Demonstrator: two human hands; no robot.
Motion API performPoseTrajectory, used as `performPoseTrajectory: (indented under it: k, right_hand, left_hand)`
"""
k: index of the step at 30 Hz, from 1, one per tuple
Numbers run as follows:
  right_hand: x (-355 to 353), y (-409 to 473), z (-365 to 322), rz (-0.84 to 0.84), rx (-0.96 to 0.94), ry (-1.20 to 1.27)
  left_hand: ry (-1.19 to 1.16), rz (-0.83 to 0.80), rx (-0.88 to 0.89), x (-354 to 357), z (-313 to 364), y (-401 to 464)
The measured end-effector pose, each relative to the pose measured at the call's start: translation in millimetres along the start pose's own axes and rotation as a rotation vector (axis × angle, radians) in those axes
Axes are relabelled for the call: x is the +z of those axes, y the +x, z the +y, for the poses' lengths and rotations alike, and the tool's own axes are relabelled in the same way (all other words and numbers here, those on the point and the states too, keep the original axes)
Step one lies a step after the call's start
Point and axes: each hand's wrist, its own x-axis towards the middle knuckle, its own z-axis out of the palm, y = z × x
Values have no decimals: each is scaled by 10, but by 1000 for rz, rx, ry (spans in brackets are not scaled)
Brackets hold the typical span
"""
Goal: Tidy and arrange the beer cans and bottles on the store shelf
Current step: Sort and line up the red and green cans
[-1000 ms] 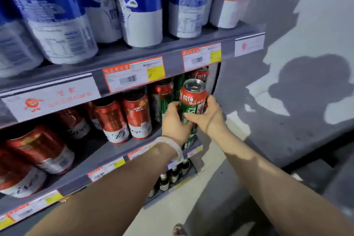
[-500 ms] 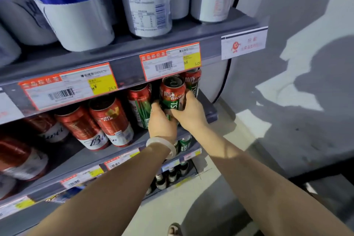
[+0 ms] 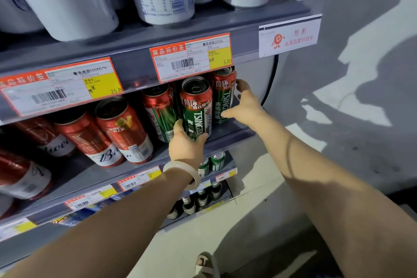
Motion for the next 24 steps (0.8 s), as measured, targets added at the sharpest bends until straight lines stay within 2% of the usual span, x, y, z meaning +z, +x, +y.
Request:
performPoseTrajectory:
  k: [5, 10, 16, 18, 24]
  right_hand:
    - [113, 155, 30, -31, -1, 68]
    - [89, 173, 182, 12, -44, 74]
    - [-203, 202, 249, -204, -58, -39]
    - [-189, 194, 268, -225, -55, -58]
    - [-19, 108, 407, -44, -72, -101]
  left_hand:
    - [-3, 32, 78, 19, 32, -5]
    - [37, 54, 54, 68, 93, 80]
    - [51, 96, -26, 202, 148, 197]
    - [48, 87, -29, 223, 145, 247]
    - [18, 7, 1, 198, 59, 325]
